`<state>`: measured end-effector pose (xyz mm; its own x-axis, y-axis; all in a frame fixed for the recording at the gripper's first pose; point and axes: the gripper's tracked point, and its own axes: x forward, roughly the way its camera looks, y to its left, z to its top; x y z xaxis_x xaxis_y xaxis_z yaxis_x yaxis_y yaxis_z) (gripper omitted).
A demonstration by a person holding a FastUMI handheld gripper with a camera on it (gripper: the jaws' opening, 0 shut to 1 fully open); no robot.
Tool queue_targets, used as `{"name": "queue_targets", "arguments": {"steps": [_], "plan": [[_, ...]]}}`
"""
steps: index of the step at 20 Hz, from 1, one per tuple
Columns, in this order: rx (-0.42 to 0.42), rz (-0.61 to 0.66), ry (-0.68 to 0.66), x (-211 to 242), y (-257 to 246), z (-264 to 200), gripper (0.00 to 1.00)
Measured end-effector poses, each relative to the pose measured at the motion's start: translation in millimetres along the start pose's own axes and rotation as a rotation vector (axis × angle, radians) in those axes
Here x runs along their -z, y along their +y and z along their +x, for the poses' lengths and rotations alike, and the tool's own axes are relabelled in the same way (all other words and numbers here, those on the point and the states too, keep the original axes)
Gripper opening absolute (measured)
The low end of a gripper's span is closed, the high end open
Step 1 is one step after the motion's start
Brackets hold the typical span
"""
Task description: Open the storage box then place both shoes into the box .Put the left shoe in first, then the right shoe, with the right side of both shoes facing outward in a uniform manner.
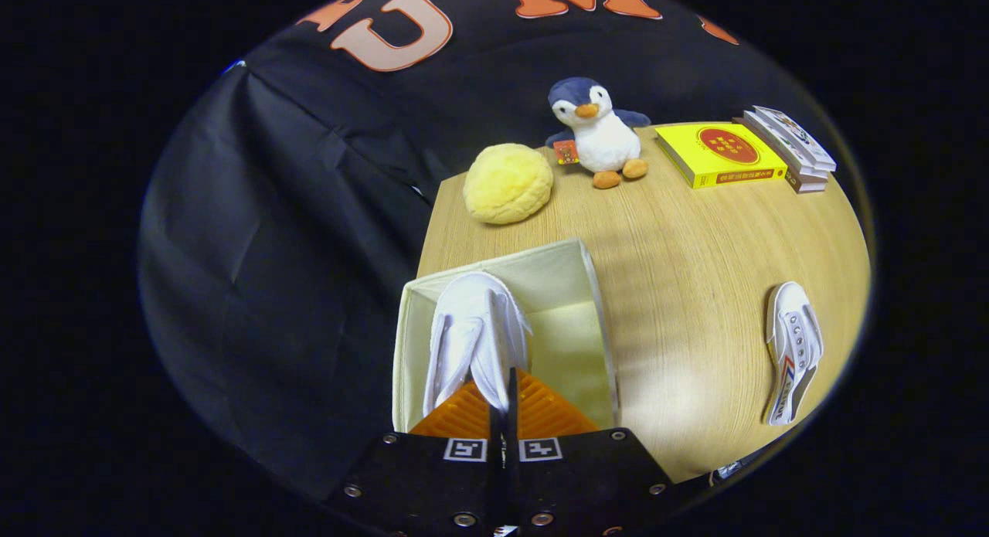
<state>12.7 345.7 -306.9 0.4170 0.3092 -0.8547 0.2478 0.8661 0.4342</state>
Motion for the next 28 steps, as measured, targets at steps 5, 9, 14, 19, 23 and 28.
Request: {"name": "queue_targets", "arguments": {"steps": [5,9,14,19,23,28], "plan": [[0.045,0.018,0.04,19,6,29,0.01],[0.079,0.044,0.071,33,12,51,0.01],[0.099,0.063,0.084,39,12,71,0.03],[0.026,0.053,0.234,73,26,75,0.15],[-0.142,0.053,0.201,60,53,46,0.35],[-0.215,-0.01,0.094,34,38,-3,0.58]]}}
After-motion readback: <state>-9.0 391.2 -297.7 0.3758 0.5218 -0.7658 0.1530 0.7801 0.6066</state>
